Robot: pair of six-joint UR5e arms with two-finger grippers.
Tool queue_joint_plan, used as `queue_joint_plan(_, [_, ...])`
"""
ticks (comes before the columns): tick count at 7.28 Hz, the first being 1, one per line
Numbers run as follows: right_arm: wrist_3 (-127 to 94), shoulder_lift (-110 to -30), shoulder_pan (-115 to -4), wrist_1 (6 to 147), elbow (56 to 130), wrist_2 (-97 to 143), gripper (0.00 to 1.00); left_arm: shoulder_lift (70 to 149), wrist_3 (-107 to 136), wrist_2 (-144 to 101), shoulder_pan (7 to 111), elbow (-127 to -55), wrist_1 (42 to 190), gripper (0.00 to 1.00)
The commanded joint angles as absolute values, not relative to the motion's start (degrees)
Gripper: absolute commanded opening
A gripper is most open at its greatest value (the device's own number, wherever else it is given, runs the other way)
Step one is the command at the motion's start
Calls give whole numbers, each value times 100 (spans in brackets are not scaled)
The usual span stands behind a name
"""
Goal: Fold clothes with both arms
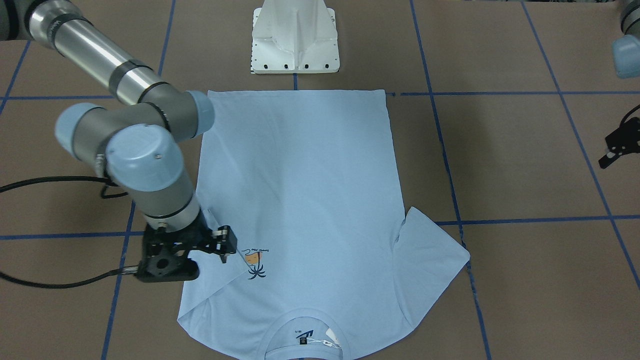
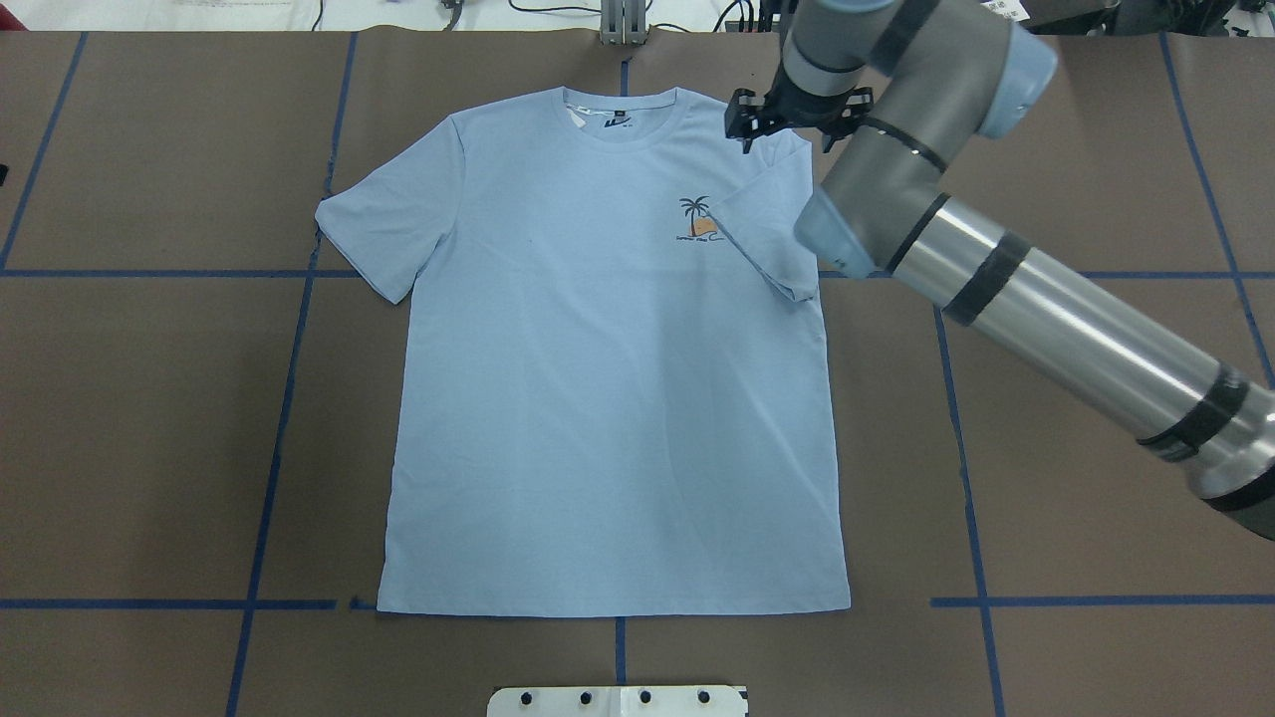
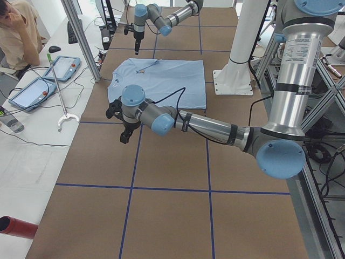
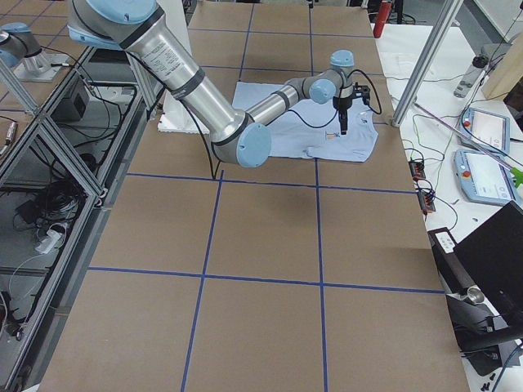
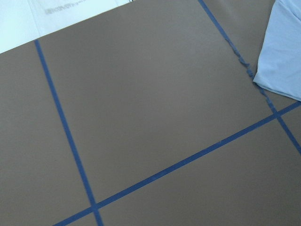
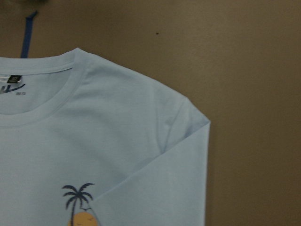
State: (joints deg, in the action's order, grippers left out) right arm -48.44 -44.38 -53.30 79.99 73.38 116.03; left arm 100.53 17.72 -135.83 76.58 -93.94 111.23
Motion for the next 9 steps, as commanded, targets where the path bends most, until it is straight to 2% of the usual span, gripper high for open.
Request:
queue_joint_plan(1, [-3128, -5113, -6307, 8033, 7585, 12348, 100, 10616, 3054, -13335, 7157, -8792, 11572, 97])
queue_joint_plan(4, [-2558, -5370, -6565, 7990, 7576, 12542, 100, 11379, 4943, -12475, 6392, -7353, 13318, 86])
queue_joint_plan(5, [-2575, -5388, -6565, 7972, 7576, 12542, 100, 11538, 5453, -12080, 6120, -6982, 13864, 78])
queue_joint_plan(7, [-2593, -5414, -6557, 7963, 7576, 12516, 100, 11671, 5774, -11506, 5635, -6724, 14282, 83])
queue_joint_plan(9, [-2610, -5414, -6557, 7972, 7576, 12516, 100, 11672, 5809, -11496, 5415, -6706, 14282, 79])
